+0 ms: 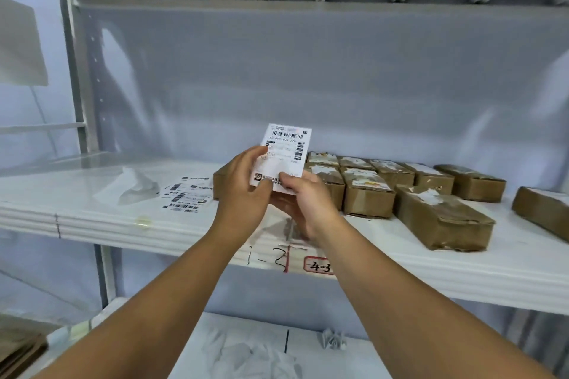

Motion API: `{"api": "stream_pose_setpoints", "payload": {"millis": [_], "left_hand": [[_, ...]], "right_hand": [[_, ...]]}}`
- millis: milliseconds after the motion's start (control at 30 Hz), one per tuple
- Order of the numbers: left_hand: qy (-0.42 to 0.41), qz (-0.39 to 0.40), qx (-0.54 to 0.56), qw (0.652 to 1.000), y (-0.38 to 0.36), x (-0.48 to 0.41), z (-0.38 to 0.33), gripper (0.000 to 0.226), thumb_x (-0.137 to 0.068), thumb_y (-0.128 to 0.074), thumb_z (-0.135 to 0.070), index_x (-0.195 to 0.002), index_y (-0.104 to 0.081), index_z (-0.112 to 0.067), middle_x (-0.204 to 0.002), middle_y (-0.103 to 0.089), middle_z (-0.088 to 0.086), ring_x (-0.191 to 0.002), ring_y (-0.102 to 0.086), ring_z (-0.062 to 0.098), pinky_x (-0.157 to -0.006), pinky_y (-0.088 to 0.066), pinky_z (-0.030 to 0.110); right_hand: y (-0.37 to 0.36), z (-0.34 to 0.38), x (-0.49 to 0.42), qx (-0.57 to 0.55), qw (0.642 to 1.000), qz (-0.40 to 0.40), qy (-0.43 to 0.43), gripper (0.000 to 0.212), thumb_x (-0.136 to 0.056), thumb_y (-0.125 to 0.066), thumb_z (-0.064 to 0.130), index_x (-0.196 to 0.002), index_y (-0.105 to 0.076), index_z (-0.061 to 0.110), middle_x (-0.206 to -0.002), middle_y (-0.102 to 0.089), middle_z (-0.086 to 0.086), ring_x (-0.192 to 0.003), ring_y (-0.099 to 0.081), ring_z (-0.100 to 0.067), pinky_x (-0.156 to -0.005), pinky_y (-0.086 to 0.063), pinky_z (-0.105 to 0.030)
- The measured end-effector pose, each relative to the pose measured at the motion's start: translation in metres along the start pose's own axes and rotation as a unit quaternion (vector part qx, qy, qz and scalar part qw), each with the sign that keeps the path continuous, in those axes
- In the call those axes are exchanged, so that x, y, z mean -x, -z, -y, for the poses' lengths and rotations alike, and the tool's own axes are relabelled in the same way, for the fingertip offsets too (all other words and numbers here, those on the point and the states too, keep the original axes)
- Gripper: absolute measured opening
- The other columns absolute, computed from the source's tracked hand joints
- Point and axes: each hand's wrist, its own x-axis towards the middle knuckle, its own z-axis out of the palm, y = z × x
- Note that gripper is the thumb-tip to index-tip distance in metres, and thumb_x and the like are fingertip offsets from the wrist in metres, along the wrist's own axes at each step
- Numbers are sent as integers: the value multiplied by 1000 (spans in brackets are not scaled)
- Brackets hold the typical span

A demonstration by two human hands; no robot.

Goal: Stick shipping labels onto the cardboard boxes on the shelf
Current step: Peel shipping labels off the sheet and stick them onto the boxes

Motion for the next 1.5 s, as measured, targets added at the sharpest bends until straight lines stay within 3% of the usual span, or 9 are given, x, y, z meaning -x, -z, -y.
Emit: {"api": "stream_pose_setpoints", "payload": {"millis": [133, 300, 433, 500, 633, 800, 1067, 1267, 1500], "left_hand": [[122, -19, 87, 989, -42, -1, -10, 20, -93, -56, -16, -112, -59, -13, -104, -66, -1, -91, -64, 7, -73, -51, 19], [208, 59, 151, 965, -88, 5, -14, 22, -91, -52, 2, -97, -63, -16, -98, -70, 6, -74, -65, 18, -57, -52, 24], [229, 117, 129, 958, -104, 7, -7, 22, -90, -55, 3, -90, -65, -17, -96, -71, 10, -86, -68, 28, -81, -55, 43], [250, 148, 132, 948, -104, 7, -5, 14, -90, -56, -2, -89, -66, -11, -91, -72, 12, -81, -69, 26, -79, -56, 42], [248, 150, 160, 944, -100, 6, -2, 18, -95, -50, -11, -92, -68, -8, -82, -73, 5, -71, -64, 17, -67, -52, 29], [236, 172, 160, 943, -98, 8, -1, 18, -93, -52, -8, -88, -69, -11, -76, -72, 2, -66, -60, 13, -66, -49, 28], [215, 217, 163, 938, -93, 10, -8, 18, -89, -55, 2, -97, -69, -7, -72, -67, -1, -47, -53, 5, -45, -43, 15], [200, 229, 127, 944, -93, 12, -9, 18, -88, -58, -1, -90, -71, -13, -70, -71, -3, -46, -48, 4, -43, -37, 13], [196, 227, 76, 951, -95, 14, -11, 19, -88, -57, -2, -81, -67, -15, -67, -70, -6, -48, -44, 7, -45, -36, 15]], "right_hand": [[45, 16, 17, 92, 995, -46, -2, 22, -91, -49, -4, -99, -63, 11, -90, -69, -7, -79, -65, -23, -69, -55, -34], [94, 33, 27, 156, 983, -93, -3, 22, -91, -54, 4, -111, -64, 9, -104, -70, -9, -93, -66, -29, -83, -55, -43], [125, 43, 28, 147, 979, -142, -2, 16, -95, -52, 8, -90, -65, 15, -90, -70, -5, -81, -67, -24, -74, -56, -42], [134, 42, 27, 131, 978, -163, -3, 20, -96, -48, 6, -86, -63, 15, -85, -70, -4, -76, -66, -21, -64, -55, -37], [136, 37, 25, 140, 971, -193, 5, 20, -98, -46, 11, -90, -63, 17, -95, -71, -7, -83, -68, -24, -64, -56, -36], [136, 37, 26, 138, 966, -218, 18, 22, -100, -43, 13, -90, -61, 21, -95, -70, -5, -79, -67, -23, -60, -56, -35], [135, 38, 26, 153, 954, -253, 49, 28, -102, -38, 15, -85, -59, 23, -98, -69, -3, -85, -67, -25, -79, -55, -54], [137, 38, 25, 144, 952, -261, 63, 22, -102, -37, 17, -94, -57, 22, -90, -65, 6, -78, -65, -16, -70, -56, -43], [137, 38, 26, 157, 950, -263, 58, 22, -103, -36, 19, -95, -57, 23, -91, -66, 5, -77, -65, -15, -78, -55, -52]]}}
